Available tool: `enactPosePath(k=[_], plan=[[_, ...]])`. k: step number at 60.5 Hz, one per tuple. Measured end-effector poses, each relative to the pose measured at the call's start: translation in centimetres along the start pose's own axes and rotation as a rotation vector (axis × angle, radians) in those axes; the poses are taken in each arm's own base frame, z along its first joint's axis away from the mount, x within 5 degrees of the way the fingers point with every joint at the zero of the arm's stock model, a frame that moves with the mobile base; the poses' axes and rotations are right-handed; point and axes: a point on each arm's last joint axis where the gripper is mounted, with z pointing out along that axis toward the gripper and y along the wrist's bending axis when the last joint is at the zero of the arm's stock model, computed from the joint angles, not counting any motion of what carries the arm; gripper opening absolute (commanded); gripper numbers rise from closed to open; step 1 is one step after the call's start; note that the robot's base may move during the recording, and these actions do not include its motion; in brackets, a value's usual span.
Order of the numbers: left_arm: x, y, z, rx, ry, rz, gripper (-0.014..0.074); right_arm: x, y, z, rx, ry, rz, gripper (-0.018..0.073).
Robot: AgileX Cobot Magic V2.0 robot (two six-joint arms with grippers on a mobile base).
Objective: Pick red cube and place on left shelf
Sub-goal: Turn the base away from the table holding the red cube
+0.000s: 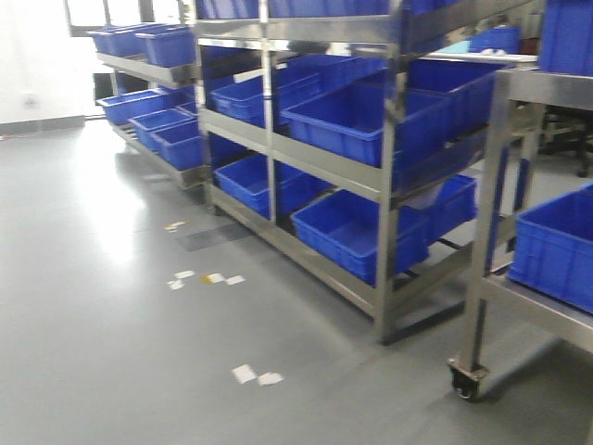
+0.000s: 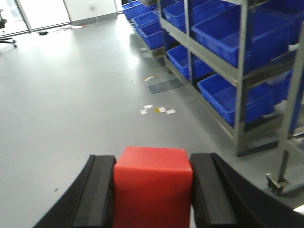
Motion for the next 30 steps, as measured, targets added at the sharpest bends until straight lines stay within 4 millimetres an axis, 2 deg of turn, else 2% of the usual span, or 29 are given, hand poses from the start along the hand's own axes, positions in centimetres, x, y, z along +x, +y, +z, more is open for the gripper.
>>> enactPosePath(k=[30], plan=[[0.00,0.00,0.00,0.000,0.000,0.000,0.0102,0.01,0.00,0.00,0.000,0.001,0.000,0.0030]])
